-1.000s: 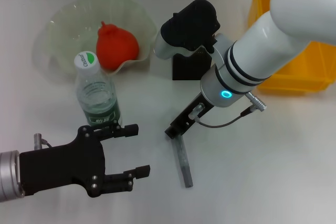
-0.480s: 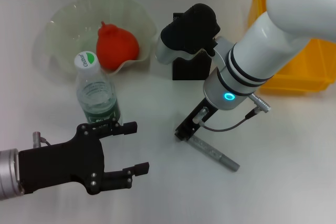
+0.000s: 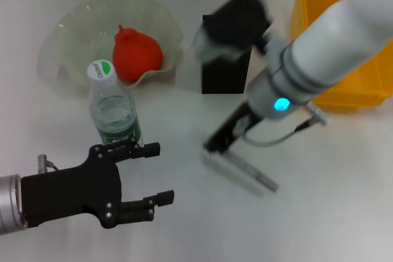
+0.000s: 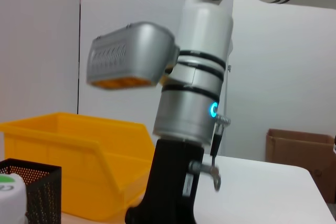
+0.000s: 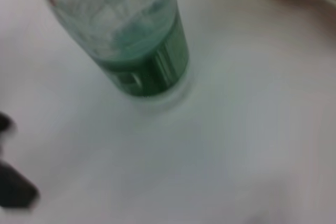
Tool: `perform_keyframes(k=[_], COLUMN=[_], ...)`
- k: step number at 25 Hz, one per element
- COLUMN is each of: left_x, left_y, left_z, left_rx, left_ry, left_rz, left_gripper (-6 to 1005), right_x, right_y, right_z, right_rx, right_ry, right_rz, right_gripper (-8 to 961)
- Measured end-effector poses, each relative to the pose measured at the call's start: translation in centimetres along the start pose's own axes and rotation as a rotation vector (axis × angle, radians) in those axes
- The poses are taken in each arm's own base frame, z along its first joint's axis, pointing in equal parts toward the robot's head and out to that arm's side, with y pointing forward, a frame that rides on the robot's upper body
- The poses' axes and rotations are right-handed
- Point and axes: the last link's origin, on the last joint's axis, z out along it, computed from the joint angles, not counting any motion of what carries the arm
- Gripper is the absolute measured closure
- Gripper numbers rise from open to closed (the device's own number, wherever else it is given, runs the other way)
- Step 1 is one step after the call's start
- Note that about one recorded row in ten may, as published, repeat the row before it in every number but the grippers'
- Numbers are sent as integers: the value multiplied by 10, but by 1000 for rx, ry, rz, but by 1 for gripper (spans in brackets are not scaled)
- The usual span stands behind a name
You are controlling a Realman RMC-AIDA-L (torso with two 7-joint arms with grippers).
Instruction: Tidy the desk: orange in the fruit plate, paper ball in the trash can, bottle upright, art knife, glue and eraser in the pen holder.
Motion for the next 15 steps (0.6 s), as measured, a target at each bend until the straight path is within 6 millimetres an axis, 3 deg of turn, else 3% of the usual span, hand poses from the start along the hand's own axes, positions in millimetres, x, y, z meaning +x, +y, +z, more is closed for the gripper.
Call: perform_keyframes(k=[6, 10, 15], left_x=[0, 0, -1], left_y=[2, 2, 3], left_z=[2, 3, 4], left_rx=[-10, -13, -15], left_ry=[1, 3, 4], left_rz=[-2, -3, -5], left_gripper=[214, 214, 214], right_x=[0, 6, 11], right_y=[-32, -43, -58], right_z=[-69, -108, -135], right_rx=[33, -4, -67], right_ry=[-301, -534, -849], right_rz=[62, 49, -11], right_gripper=[805, 806, 807])
